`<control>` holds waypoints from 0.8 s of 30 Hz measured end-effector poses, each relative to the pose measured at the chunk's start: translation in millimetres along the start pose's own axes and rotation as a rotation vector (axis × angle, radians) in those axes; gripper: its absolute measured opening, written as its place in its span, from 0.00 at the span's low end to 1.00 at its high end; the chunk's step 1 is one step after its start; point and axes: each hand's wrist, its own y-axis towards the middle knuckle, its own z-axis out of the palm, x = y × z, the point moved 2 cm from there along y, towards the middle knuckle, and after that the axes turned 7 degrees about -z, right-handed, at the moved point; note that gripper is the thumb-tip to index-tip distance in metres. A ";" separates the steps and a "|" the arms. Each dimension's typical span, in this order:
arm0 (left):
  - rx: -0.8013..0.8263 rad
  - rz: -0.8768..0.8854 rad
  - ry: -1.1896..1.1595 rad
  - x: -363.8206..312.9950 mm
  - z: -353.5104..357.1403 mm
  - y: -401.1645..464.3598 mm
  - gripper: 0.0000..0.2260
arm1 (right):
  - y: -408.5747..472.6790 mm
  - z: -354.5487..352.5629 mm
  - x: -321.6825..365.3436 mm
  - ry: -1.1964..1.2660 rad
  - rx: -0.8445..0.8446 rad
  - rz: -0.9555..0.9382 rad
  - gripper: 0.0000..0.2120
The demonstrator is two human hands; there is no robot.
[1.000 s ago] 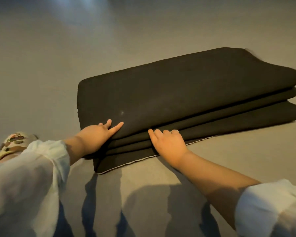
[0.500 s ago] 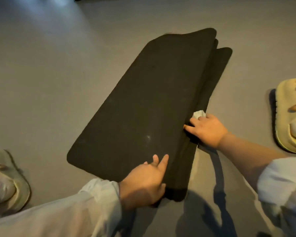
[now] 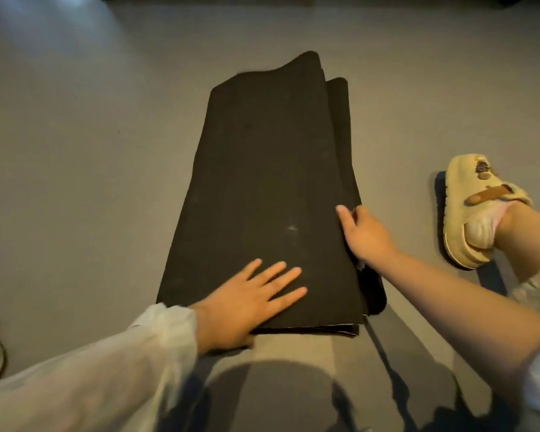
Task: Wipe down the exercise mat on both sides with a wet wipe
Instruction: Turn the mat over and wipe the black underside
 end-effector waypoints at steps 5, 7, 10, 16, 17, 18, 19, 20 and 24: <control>0.156 -0.272 0.063 19.2 20.8 -37.8 0.49 | -24.4 13.2 5.4 -0.024 0.047 0.106 0.43; 0.186 -0.351 0.042 8.7 20.1 -31.0 0.48 | -24.9 16.2 5.7 -0.046 0.060 0.138 0.40; 0.257 -0.376 0.032 0.5 12.5 -21.6 0.42 | -23.9 18.7 4.9 -0.085 0.080 0.096 0.31; 0.369 -0.352 0.079 -9.0 -10.5 -19.4 0.39 | -33.3 18.9 4.5 -0.119 0.038 0.043 0.24; 0.384 -0.346 0.063 -13.9 -11.3 -19.8 0.39 | -37.3 18.9 2.4 -0.132 0.034 0.036 0.23; 0.395 -0.336 0.046 -19.9 -10.1 -20.9 0.39 | -41.9 18.9 -0.9 -0.147 0.033 0.031 0.23; 0.402 -0.323 0.031 -27.2 -7.4 -22.5 0.39 | -47.4 19.1 -5.3 -0.161 0.032 0.026 0.23; 0.405 -0.311 0.020 -35.3 -3.4 -24.5 0.39 | -53.5 19.6 -10.4 -0.174 0.029 0.017 0.23; 0.405 -0.291 -0.021 -60.1 8.7 -27.2 0.36 | -71.9 12.3 -23.4 -0.219 0.038 -0.017 0.25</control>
